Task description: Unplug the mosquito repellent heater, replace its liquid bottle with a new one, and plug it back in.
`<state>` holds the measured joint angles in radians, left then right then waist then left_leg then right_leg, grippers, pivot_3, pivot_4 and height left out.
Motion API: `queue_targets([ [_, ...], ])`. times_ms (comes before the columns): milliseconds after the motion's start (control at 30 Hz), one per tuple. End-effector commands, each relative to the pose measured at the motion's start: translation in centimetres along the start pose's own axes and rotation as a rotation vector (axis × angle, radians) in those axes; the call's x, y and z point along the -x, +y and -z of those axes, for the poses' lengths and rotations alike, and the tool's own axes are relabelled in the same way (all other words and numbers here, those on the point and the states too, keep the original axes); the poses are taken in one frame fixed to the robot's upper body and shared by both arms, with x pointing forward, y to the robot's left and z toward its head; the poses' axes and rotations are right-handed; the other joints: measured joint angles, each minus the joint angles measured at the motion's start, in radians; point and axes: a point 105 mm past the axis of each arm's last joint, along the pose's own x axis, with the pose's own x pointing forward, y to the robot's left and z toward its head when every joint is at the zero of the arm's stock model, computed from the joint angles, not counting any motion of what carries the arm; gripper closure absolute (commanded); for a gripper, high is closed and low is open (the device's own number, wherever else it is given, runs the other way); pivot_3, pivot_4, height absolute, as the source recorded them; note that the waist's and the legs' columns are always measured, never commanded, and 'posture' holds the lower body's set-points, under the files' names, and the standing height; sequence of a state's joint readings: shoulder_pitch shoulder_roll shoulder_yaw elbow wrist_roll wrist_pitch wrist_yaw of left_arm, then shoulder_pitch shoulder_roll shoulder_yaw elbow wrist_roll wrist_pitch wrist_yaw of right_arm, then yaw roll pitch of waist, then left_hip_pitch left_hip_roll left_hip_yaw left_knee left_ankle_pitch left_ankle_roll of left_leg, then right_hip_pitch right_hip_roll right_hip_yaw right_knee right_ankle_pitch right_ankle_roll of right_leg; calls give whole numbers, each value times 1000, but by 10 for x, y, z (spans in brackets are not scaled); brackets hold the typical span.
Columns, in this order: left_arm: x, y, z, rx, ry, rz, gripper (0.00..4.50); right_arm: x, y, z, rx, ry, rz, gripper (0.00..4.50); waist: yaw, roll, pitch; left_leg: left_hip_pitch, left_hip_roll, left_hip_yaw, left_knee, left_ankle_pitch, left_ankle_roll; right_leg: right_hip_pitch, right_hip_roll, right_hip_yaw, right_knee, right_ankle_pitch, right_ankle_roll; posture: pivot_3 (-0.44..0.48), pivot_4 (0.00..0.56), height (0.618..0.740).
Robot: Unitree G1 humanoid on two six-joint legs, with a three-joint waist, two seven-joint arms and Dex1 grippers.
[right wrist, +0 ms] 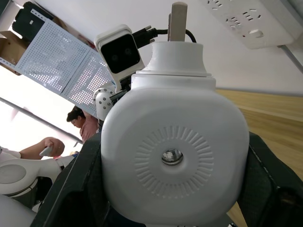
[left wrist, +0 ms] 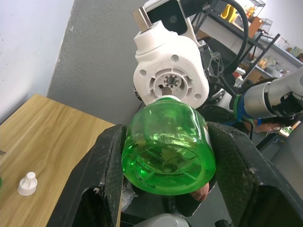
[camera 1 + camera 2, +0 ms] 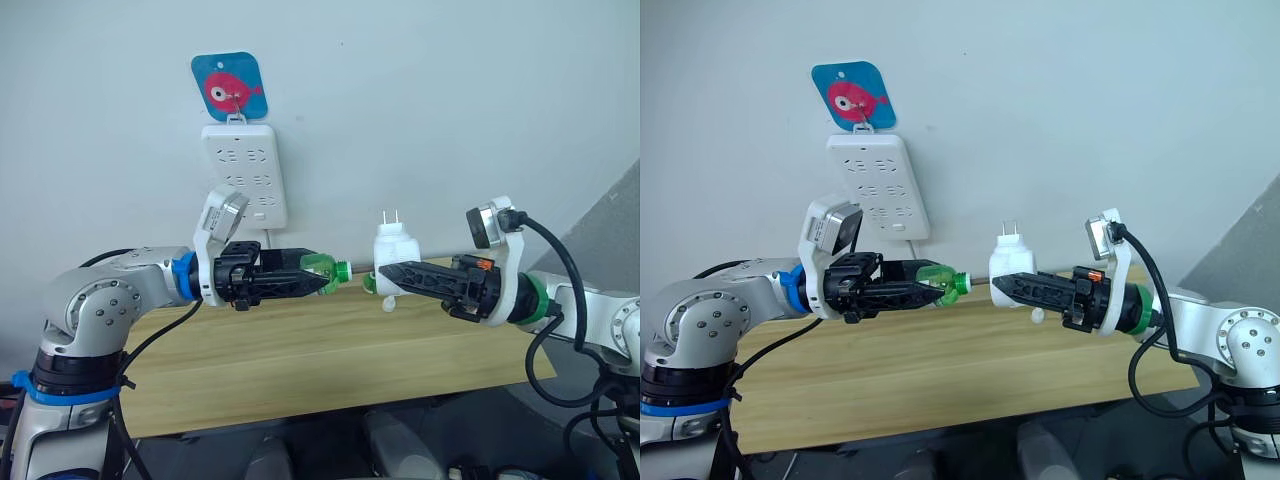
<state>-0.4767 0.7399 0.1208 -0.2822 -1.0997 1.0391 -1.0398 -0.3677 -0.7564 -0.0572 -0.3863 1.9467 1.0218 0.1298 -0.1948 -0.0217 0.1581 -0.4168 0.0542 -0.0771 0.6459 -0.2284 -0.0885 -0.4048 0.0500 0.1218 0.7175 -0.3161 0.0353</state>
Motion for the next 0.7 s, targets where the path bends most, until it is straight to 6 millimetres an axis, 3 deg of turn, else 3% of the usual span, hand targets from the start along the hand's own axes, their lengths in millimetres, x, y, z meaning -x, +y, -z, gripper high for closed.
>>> queue_targets([
  [33,-3,-9,-6,-27,-19,50,2159,1,11,-5,19,-23,-49,1501,0,0,0,0,0,0,0,0,0,0,0,0,0,0,0,-189,85,729],
  [700,-14,-7,-7,-22,-38,81,2159,-4,15,-1,13,-13,-84,1501,0,0,0,0,0,0,0,0,0,0,0,0,0,0,0,-193,86,729],
])
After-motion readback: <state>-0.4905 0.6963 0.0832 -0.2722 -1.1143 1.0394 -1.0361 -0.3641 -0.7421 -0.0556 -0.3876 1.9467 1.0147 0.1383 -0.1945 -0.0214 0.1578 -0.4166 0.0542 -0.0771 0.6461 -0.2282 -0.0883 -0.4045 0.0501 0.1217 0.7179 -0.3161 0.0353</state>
